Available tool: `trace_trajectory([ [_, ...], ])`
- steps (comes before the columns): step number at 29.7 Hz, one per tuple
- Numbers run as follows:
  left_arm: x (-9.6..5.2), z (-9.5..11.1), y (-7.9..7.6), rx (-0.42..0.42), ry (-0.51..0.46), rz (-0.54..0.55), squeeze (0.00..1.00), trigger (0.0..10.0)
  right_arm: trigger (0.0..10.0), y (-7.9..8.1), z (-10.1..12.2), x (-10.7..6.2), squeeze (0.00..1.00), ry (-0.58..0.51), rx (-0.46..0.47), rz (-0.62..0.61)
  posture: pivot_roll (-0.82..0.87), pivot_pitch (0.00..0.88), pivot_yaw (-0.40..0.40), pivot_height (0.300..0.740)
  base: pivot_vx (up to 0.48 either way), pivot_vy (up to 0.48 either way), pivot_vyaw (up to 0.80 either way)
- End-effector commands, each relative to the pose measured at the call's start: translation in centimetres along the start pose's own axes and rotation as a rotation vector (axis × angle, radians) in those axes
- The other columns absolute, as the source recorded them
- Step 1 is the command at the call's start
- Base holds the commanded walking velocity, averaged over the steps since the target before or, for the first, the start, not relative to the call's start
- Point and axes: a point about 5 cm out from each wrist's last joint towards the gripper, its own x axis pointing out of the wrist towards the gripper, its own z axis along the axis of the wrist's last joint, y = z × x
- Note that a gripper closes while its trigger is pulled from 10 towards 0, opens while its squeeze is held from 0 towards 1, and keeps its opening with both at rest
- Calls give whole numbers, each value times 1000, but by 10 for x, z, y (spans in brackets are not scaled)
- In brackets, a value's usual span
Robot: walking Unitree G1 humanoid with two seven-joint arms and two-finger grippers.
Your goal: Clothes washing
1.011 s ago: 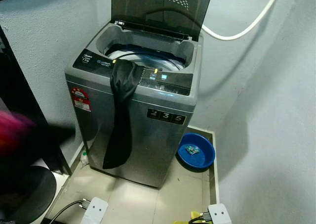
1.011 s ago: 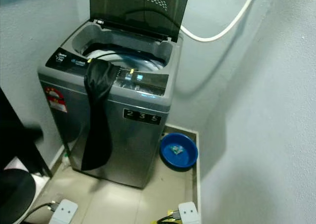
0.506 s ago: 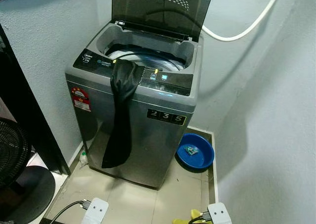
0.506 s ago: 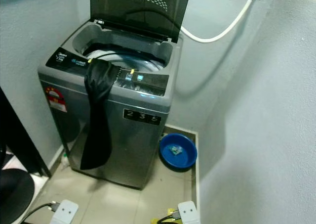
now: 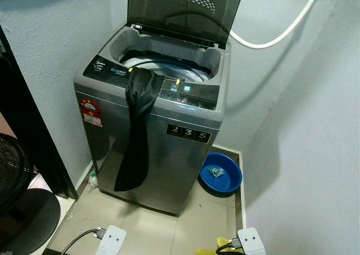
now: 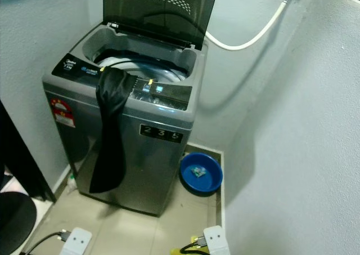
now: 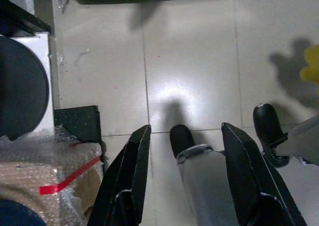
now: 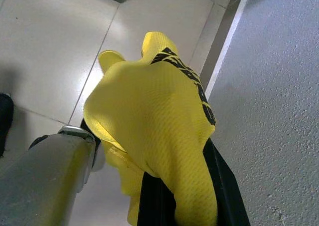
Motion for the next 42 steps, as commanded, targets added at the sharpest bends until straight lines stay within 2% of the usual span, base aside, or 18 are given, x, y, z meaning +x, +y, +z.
trace_trajectory([
  [1, -1, -5, -4, 32, 25, -29, 0, 10000, 10000, -6, -4, -1, 0, 12, 36, -33, 122, 0, -72, 740, 0, 0, 0],
  [8, 1, 1, -1, 21, 18, -18, 0, 10000, 10000, 1, -7, -2, 0, 12, 6, -8, 121, 0, -61, 740, 0, 0, 0],
  [12, 1, 1, -4, 54, 14, -43, 0, 10000, 10000, -1, -9, -3, 0, 21, 34, -25, 119, 0, -51, 740, 0, 0, 0],
  [16, 1, 2, -1, 40, 15, -29, 0, 10000, 10000, 3, -14, -4, 0, 29, 12, -4, 120, 0, -46, 740, 0, 0, 0],
  [27, 0, 0, -1, 63, 9, -47, 0, 10000, 10000, 12, -24, -7, 0, 50, 31, 6, 128, 0, -18, 740, 0, 0, 0],
  [29, -1, -2, 0, 69, 10, -51, 0, 10000, 10000, 14, -27, -8, 0, 57, 48, 1, 126, 0, -11, 740, 0, 0, 0],
  [33, -2, -4, 15, 80, 10, -38, 0, 10000, 10000, 30, -30, -11, 0, 45, 74, 22, 120, 13, 14, 740, 0, 0, 0],
  [36, -2, -4, 19, 86, 15, -32, 0, 10000, 10000, 35, -28, -11, 0, 35, 72, 27, 106, 10, 36, 740, 0, 0, 0],
  [42, 1, 4, 17, 110, 3, -53, 0, 10000, 10000, 36, -23, -9, 0, 13, 77, 17, 75, 0, 64, 740, 0, 0, 0],
])
